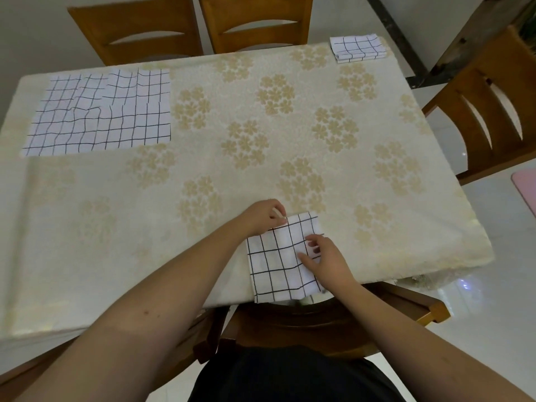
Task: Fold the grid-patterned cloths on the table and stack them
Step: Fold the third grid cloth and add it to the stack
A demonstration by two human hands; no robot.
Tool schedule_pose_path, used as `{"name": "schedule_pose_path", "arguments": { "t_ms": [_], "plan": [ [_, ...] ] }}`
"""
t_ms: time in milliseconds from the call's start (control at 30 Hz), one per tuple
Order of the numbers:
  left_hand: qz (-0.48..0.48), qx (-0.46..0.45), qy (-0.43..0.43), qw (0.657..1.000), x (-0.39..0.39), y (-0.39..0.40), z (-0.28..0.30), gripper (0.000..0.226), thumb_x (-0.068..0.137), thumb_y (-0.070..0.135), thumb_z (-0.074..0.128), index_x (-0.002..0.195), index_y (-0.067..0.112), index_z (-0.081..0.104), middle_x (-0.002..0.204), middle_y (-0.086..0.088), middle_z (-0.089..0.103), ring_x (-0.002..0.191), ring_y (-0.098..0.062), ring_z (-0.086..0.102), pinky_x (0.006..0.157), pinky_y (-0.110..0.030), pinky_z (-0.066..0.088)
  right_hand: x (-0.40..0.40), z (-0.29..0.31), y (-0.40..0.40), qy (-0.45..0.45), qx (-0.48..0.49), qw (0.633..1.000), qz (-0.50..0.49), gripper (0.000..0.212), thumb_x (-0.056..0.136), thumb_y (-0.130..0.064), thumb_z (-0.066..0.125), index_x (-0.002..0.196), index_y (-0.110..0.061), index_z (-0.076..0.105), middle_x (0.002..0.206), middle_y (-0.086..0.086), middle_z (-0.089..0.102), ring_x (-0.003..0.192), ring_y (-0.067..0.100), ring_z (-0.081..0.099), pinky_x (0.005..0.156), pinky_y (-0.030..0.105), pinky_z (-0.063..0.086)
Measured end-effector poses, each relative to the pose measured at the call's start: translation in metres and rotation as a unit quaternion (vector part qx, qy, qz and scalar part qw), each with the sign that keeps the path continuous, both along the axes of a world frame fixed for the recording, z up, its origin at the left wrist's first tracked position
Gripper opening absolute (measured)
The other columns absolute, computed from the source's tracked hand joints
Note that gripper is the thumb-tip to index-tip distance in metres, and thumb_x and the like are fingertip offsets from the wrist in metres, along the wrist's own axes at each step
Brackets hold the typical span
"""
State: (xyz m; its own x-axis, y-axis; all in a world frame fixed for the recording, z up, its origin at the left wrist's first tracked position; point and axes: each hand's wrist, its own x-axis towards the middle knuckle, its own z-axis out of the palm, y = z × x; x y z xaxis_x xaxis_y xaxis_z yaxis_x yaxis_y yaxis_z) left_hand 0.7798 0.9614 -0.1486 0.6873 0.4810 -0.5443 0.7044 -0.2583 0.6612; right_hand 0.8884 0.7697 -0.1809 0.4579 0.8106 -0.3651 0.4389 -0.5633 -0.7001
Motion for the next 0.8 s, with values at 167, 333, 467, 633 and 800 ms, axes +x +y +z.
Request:
{"name": "schedule_pose_path", "arguments": {
  "t_ms": [167, 333, 467, 633, 800],
  "plan": [
    [0.036, 0.013, -0.099, 0.994, -0.017, 0.003, 0.026, 0.024, 0.094, 0.029, 0.06, 0.116, 0.038, 0.061, 0.096, 0.009, 0.068, 0.092, -0.006, 0.063, 0.081, -0.021, 0.046, -0.009, 0.004, 0.008, -0.015, 0.037, 0.999, -0.007, 0.058, 0.081, -0.053, 0.068, 0.129, -0.025, 0.052, 0.114, -0.009, 0.053, 0.102, 0.008, 0.052, 0.088, 0.028, 0.046],
    [0.044, 0.052, -0.125, 0.99, -0.027, 0.009, 0.044, 0.024, 0.095, 0.025, 0.06, 0.116, 0.032, 0.068, 0.106, 0.009, 0.064, 0.096, -0.005, 0.063, 0.079, -0.012, 0.042, -0.011, 0.011, 0.016, -0.051, 0.071, 0.996, -0.006, 0.034, 0.084, -0.038, 0.071, 0.113, -0.02, 0.064, 0.098, -0.009, 0.062, 0.092, 0.009, 0.057, 0.085, 0.03, 0.049],
    [0.021, 0.09, -0.118, 0.989, -0.04, 0.019, 0.056, 0.028, 0.091, 0.02, 0.066, 0.118, 0.028, 0.068, 0.105, 0.01, 0.065, 0.093, 0.003, 0.059, 0.077, 0.0, 0.04, 0.001, 0.015, 0.021, -0.066, 0.088, 0.994, -0.013, 0.015, 0.082, -0.023, 0.071, 0.097, -0.022, 0.067, 0.072, -0.011, 0.058, 0.07, 0.007, 0.057, 0.069, 0.031, 0.048],
    [-0.002, 0.121, -0.112, 0.986, -0.047, 0.02, 0.064, 0.028, 0.089, 0.016, 0.068, 0.116, 0.024, 0.069, 0.105, 0.01, 0.065, 0.099, 0.0, 0.058, 0.074, 0.006, 0.036, 0.005, 0.017, 0.029, -0.093, 0.076, 0.992, 0.04, 0.053, 0.076, -0.043, 0.077, 0.122, -0.025, 0.058, 0.11, -0.004, 0.057, 0.099, 0.014, 0.056, 0.088, 0.037, 0.047],
    [-0.011, 0.147, -0.153, 0.977, -0.04, 0.013, 0.079, 0.023, 0.09, 0.017, 0.067, 0.112, 0.023, 0.072, 0.097, 0.013, 0.064, 0.088, 0.008, 0.057, 0.076, 0.003, 0.038, -0.006, 0.028, 0.041, -0.066, 0.063, 0.993, 0.07, 0.05, 0.082, -0.035, 0.072, 0.128, -0.022, 0.056, 0.124, -0.006, 0.06, 0.113, 0.014, 0.056, 0.093, 0.032, 0.045]
  ]
}}
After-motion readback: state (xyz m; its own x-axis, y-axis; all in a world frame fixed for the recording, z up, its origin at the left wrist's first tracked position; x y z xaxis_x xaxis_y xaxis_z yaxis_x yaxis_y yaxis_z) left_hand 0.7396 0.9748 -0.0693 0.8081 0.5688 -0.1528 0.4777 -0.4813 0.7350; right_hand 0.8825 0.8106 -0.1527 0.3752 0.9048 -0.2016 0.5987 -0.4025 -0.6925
